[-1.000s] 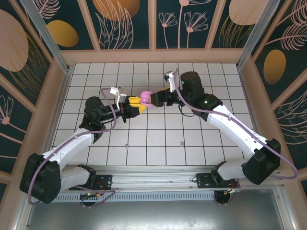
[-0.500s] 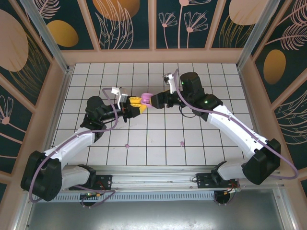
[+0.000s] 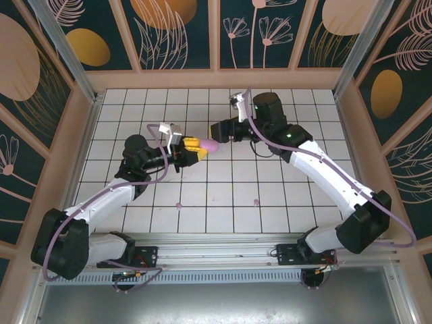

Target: Insert wireless bluetooth earbuds into charging case

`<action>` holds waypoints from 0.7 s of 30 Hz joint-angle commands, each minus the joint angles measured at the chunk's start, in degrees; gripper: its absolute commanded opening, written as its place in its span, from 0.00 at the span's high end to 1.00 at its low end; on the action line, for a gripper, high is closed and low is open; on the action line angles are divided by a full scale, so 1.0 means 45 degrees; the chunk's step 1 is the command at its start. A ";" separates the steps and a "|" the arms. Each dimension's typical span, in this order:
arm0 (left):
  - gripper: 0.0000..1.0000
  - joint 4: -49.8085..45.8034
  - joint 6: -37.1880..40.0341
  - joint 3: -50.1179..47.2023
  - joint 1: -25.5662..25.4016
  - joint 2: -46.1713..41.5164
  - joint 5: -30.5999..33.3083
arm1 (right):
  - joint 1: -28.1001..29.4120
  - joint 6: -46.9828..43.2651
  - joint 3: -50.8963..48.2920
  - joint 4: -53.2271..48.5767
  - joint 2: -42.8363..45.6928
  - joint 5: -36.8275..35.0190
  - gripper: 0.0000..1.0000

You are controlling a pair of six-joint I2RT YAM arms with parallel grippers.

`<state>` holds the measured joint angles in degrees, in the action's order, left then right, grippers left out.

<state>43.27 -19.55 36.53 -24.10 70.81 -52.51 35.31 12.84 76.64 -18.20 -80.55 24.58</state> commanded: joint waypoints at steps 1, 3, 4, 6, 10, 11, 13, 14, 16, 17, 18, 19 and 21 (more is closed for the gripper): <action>0.90 0.0322 0.0318 0.0124 0.0081 0.0066 -0.0214 | -0.0112 0.0194 0.0283 -0.0540 -0.0282 -0.0130 0.21; 0.91 0.0090 0.0373 0.0124 0.0167 0.0095 0.0057 | -0.0123 0.0252 0.0254 -0.0587 -0.0213 -0.0110 0.22; 0.91 -0.0081 0.0381 0.0106 0.0243 0.0100 0.0253 | -0.0138 0.0269 0.0189 -0.0568 -0.0120 -0.0093 0.21; 0.91 -0.0372 0.0409 0.0080 0.0509 0.0105 0.0625 | -0.0141 0.0319 -0.0054 -0.0441 0.0144 -0.0130 0.21; 0.90 -0.1229 0.0313 -0.0131 0.1339 -0.0208 0.2061 | -0.0069 0.1523 -0.1447 0.0306 0.0861 -0.0907 0.23; 0.90 -0.1558 0.0321 -0.0229 0.1575 -0.0346 0.2588 | 0.0057 0.2011 -0.1867 0.0463 0.0908 -0.1222 0.25; 0.90 -0.2517 0.0522 -0.0287 0.1919 -0.0654 0.3824 | 0.0472 0.2943 -0.2548 0.0493 0.0820 -0.1925 0.28; 0.90 -0.3086 0.0710 -0.0287 0.2028 -0.0816 0.4517 | 0.0729 0.3386 -0.2804 0.0442 0.0697 -0.2345 0.30; 0.90 -0.4292 0.1278 -0.0267 0.2149 -0.1244 0.5996 | 0.1423 0.4385 -0.3383 0.0518 0.0277 -0.2931 0.32; 0.90 -0.4706 0.1470 -0.0286 0.2162 -0.1437 0.6588 | 0.1792 0.4800 -0.3586 0.0643 0.0046 -0.3114 0.33; 0.90 -0.5116 0.1647 -0.0318 0.2195 -0.1714 0.7225 | 0.2261 0.5163 -0.3776 0.0883 -0.0292 -0.3223 0.35; 0.90 -0.5451 0.1793 -0.0378 0.2215 -0.1987 0.7795 | 0.2733 0.5387 -0.3860 0.1132 -0.0723 -0.3237 0.36; 0.90 -0.5858 0.1960 -0.0540 0.2237 -0.2528 0.8669 | 0.3500 0.5513 -0.3692 0.1464 -0.1648 -0.3008 0.40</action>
<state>22.63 -14.04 35.18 -14.50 62.70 -23.35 47.13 32.32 60.53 -15.55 -84.01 12.69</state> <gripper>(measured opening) 0.267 0.612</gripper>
